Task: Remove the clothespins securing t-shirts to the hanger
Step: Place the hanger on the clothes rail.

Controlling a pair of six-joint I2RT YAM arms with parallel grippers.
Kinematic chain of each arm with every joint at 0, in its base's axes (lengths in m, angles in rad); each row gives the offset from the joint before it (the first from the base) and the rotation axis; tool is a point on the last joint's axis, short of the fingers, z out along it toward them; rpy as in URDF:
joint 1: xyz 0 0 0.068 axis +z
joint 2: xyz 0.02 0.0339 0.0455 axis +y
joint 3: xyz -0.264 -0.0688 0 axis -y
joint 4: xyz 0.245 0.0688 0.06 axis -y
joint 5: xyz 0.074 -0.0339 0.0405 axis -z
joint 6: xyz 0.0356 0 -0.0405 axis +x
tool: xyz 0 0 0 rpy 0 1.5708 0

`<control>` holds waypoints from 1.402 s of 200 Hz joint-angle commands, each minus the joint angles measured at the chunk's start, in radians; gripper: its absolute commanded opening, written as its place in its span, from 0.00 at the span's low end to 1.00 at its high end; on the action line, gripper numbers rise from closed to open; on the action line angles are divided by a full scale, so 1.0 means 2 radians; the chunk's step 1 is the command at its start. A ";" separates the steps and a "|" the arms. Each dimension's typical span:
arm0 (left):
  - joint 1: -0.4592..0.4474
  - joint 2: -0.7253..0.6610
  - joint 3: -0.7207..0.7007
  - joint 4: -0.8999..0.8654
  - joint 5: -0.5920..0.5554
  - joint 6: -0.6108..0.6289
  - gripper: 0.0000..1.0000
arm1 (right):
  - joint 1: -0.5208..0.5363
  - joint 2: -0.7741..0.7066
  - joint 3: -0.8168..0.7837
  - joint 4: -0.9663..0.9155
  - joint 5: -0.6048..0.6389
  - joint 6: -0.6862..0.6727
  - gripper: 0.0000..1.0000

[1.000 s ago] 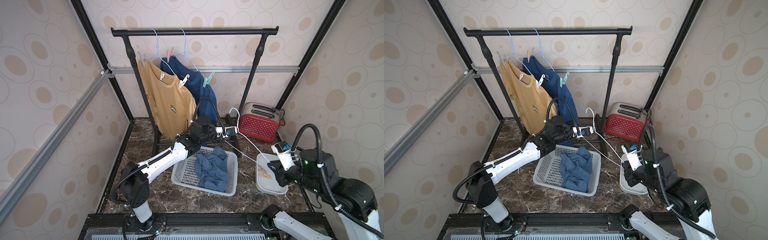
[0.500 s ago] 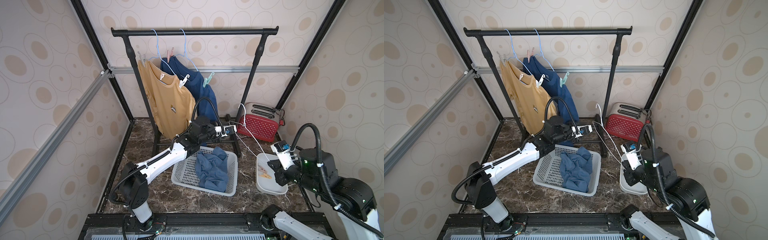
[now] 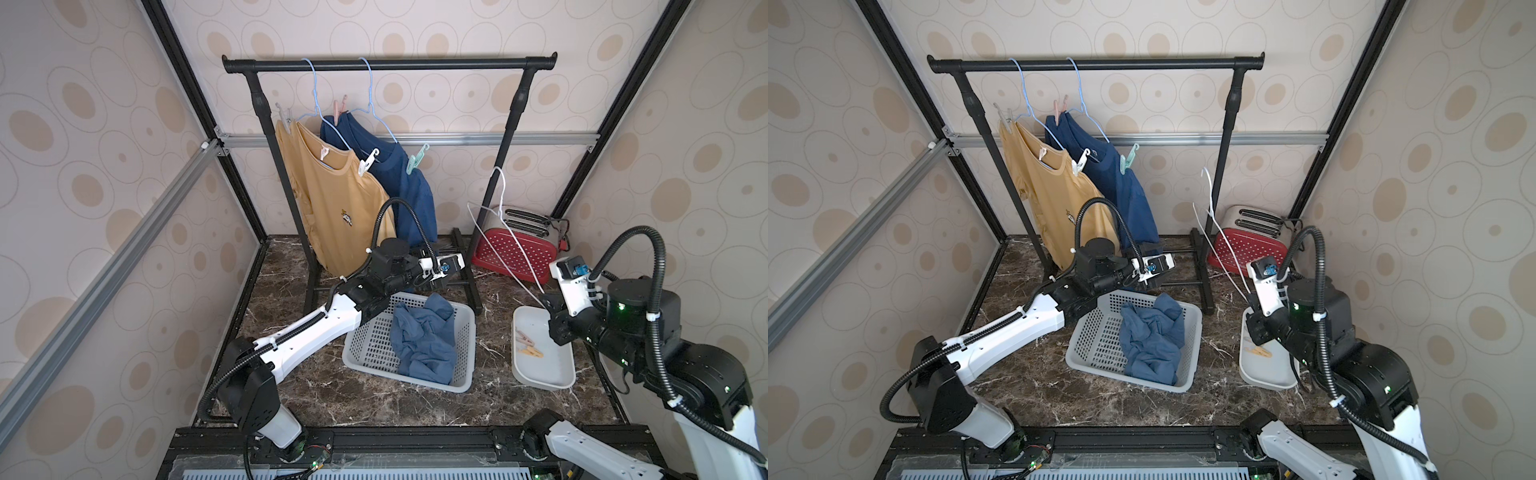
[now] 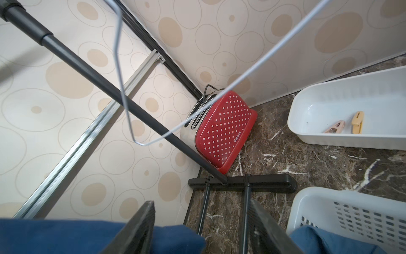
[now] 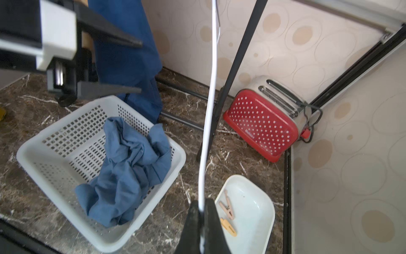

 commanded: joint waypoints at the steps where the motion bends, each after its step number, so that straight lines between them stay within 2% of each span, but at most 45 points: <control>1: 0.003 -0.036 -0.025 -0.015 -0.015 -0.018 0.69 | 0.001 0.038 0.035 0.076 0.018 -0.040 0.00; 47: 0.003 -0.084 -0.087 -0.013 -0.032 -0.041 0.69 | -0.012 0.128 0.120 0.150 -0.003 -0.068 0.00; 92: 0.003 -0.120 -0.132 -0.008 -0.043 -0.062 0.69 | -0.093 0.201 0.193 0.188 -0.096 -0.027 0.00; 130: 0.002 -0.136 -0.151 -0.006 -0.051 -0.071 0.69 | -0.158 0.250 0.229 0.211 -0.191 0.040 0.00; 187: 0.001 -0.138 -0.151 -0.008 -0.058 -0.074 0.69 | -0.177 0.289 0.246 0.195 -0.253 0.065 0.00; 243: 0.000 -0.138 -0.155 -0.007 -0.061 -0.077 0.69 | -0.186 0.288 0.244 0.178 -0.276 0.072 0.00; 269: 0.000 -0.139 -0.156 -0.006 -0.061 -0.080 0.69 | -0.186 0.271 0.239 0.168 -0.268 0.061 0.34; 280: 0.000 -0.139 -0.155 -0.006 -0.062 -0.079 0.69 | -0.186 0.264 0.236 0.162 -0.263 0.055 0.43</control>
